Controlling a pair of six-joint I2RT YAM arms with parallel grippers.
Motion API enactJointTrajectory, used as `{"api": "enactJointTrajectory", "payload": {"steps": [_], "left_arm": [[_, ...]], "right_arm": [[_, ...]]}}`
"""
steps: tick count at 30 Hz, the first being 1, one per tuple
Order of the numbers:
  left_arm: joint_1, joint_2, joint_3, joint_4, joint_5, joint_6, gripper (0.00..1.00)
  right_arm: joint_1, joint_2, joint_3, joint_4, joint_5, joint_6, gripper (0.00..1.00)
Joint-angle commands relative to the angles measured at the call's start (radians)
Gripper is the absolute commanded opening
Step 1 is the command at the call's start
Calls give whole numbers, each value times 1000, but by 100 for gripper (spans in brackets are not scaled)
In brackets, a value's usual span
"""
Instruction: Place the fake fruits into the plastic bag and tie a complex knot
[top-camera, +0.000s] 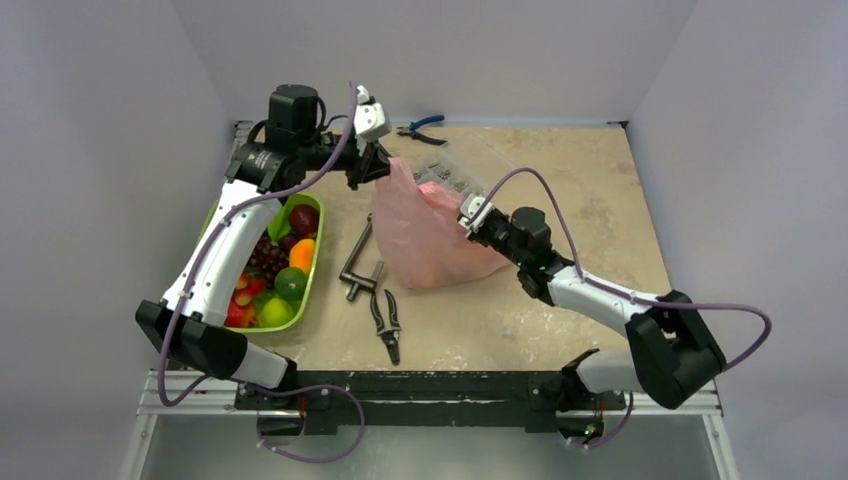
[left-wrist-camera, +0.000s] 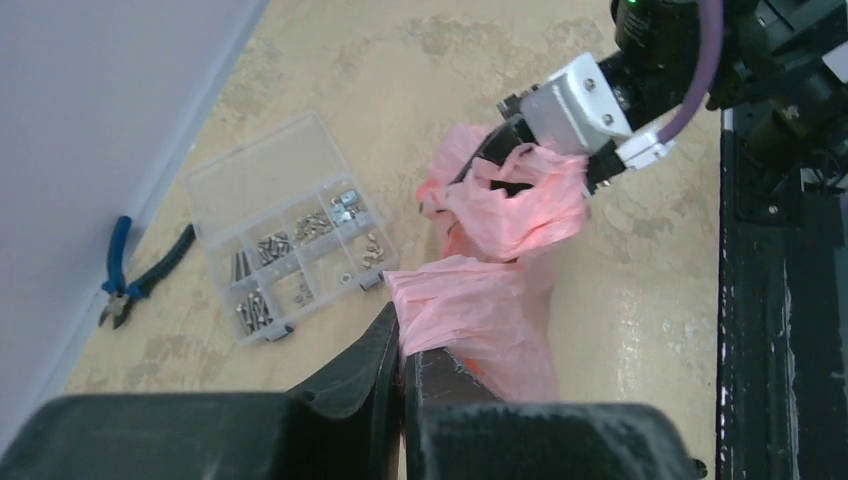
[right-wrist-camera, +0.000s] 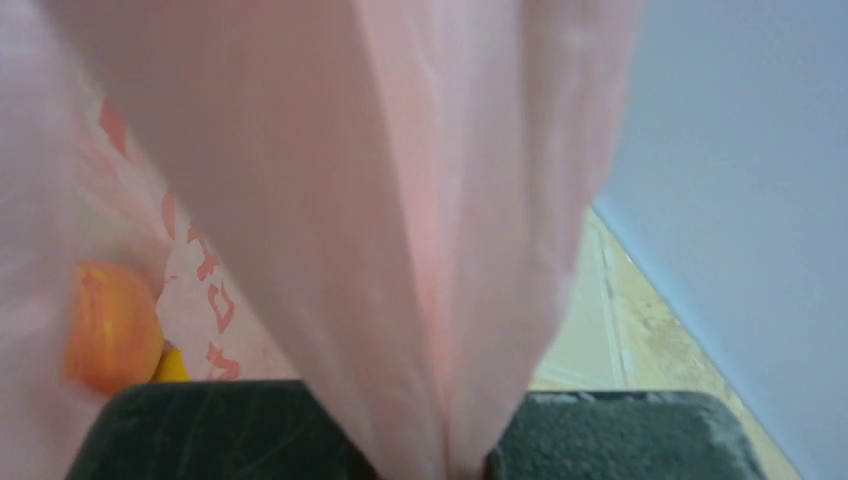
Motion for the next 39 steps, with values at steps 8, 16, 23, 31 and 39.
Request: {"api": "enactJointTrajectory", "payload": {"steps": [8, 16, 23, 31, 39], "left_arm": [[-46, -99, -278, -156, 39, 575, 0], [-49, -79, -219, -129, 24, 541, 0], [-49, -86, -200, -102, 13, 521, 0], [-53, -108, -213, 17, 32, 375, 0], [-78, -152, -291, 68, 61, 405, 0]], "right_arm": [[-60, 46, 37, -366, 91, 34, 0], [-122, -30, 344, -579, -136, 384, 65], [-210, -114, 516, -713, -287, 456, 97], [-44, -203, 575, -693, -495, 473, 99], [118, -86, 529, -521, -404, 558, 99]]}}
